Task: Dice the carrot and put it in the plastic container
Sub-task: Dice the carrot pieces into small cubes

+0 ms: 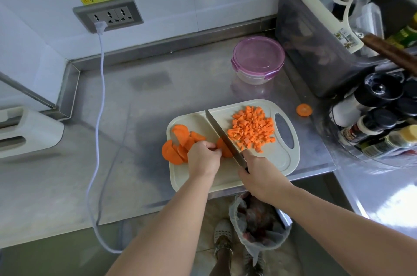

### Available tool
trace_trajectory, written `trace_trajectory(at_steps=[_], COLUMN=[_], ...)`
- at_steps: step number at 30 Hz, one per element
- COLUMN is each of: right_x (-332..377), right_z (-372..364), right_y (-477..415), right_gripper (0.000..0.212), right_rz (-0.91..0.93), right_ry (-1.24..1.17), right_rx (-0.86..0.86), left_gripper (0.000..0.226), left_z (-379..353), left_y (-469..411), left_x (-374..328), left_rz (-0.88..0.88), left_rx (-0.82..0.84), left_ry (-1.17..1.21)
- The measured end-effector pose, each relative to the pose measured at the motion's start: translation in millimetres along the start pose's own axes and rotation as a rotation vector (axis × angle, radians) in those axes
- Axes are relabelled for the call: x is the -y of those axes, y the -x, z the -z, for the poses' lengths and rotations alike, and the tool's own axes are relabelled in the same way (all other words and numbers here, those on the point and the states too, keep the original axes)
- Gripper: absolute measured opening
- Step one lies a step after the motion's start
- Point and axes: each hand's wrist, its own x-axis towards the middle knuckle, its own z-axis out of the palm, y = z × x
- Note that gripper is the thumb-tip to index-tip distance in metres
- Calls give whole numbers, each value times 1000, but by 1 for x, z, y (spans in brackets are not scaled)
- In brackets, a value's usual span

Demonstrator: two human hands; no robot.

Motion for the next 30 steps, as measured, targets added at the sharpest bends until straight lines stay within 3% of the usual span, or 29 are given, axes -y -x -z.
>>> trace_trajectory(at_steps=[1,4,9,30], right_x=[2,6,11,16], right_z=[2,6,-4,-15], right_y=[0,4,16,16], right_gripper=[15,31,47,28], right_rz=[-1,60,50,-13], right_ry=[9,43,260,222], right_rx=[-20,-146,-122,-124], left_gripper=[6,29,20,25], left_z=[0,-1,-4,-2], left_y=[0,-5,-10,-6], left_x=[0,3,8,8], left_rz=[7,49,66,31], left_rx=[10,43,37,38], left_ry=[28,95,144,145])
